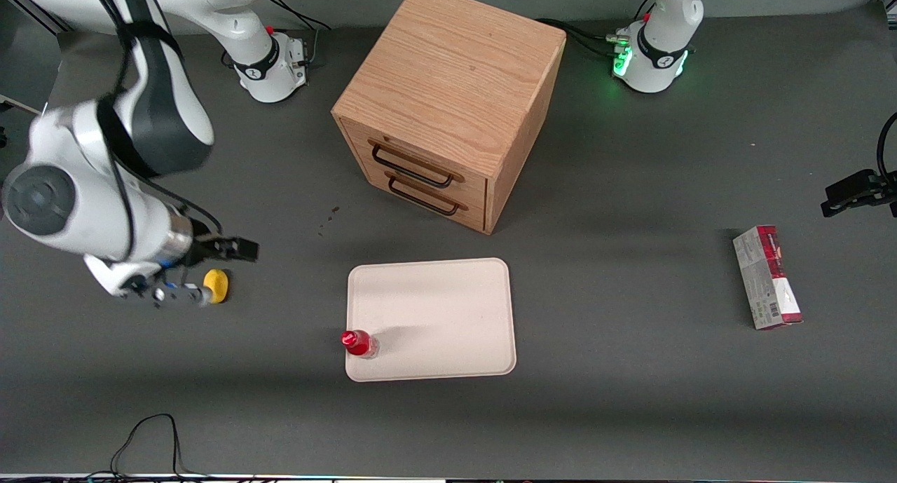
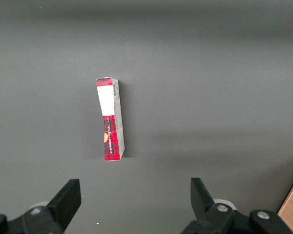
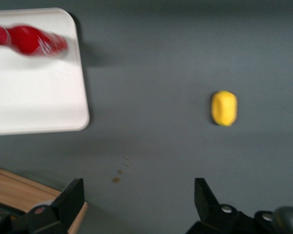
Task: Place coke bottle on tray
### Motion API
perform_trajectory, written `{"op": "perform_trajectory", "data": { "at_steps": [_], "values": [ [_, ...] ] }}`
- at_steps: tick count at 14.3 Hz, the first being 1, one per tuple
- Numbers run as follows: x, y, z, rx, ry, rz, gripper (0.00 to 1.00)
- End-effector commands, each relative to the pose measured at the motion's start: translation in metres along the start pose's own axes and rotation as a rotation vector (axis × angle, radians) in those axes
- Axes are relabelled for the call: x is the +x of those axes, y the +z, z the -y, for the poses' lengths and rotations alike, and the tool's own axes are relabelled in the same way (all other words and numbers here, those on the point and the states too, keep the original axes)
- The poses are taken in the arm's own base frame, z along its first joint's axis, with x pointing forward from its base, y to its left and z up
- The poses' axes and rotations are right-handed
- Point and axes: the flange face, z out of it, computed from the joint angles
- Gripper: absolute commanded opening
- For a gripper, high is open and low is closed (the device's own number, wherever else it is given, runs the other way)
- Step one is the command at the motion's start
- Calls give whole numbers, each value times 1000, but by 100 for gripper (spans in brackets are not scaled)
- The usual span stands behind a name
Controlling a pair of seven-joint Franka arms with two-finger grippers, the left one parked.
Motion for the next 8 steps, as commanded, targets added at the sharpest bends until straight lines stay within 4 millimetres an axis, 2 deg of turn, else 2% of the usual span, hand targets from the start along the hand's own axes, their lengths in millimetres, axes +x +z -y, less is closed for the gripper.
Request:
{"op": "perform_trajectory", "data": {
  "at_steps": [1,3,8],
  "values": [
    [-77,-11,-51,25,-63,-39,100],
    [-93,-31,-71,33,-58,-50,100],
    [-91,-61,-72,32,-54,-25,100]
  ]
}}
